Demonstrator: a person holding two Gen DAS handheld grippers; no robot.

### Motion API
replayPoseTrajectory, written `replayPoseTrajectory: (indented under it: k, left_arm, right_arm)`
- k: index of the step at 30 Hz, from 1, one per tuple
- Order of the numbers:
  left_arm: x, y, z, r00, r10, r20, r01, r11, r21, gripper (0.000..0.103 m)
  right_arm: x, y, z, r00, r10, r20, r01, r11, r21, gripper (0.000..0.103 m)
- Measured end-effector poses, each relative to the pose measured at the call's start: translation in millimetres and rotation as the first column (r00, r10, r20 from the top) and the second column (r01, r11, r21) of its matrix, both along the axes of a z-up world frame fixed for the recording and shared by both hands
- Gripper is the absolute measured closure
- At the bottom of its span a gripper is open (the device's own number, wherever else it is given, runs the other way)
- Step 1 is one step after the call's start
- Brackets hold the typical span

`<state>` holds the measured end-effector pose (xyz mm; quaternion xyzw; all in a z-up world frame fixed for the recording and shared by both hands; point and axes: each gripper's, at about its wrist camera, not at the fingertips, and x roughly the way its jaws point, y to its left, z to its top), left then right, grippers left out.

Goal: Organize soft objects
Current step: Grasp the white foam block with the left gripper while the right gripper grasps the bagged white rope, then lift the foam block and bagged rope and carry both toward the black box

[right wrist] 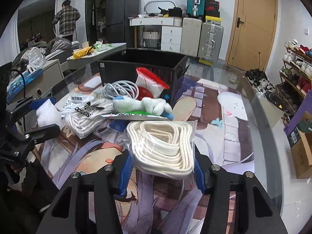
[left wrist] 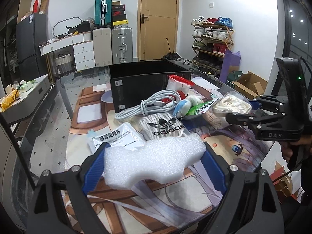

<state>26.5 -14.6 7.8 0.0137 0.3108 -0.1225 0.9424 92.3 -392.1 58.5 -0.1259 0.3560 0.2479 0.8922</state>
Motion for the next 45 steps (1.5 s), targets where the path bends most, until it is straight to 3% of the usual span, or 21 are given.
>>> replayPoseTrajectory:
  k: [19,45]
  left_arm:
    - [-2.5,7.1,29.2,0.998,0.031,0.056,-0.031,1.0,0.001,0.012]
    - [65.3,24.0,69.0,0.993,0.064,0.098,-0.059,0.997,-0.057,0.012]
  right_arm:
    - [-18.0,-3.2,31.8,0.998,0.003,0.07,-0.006,0.999,0.053,0.049]
    - [45.5,28.8,46.1,1.0,0.015,0.028,-0.018,0.993,0.115,0.049]
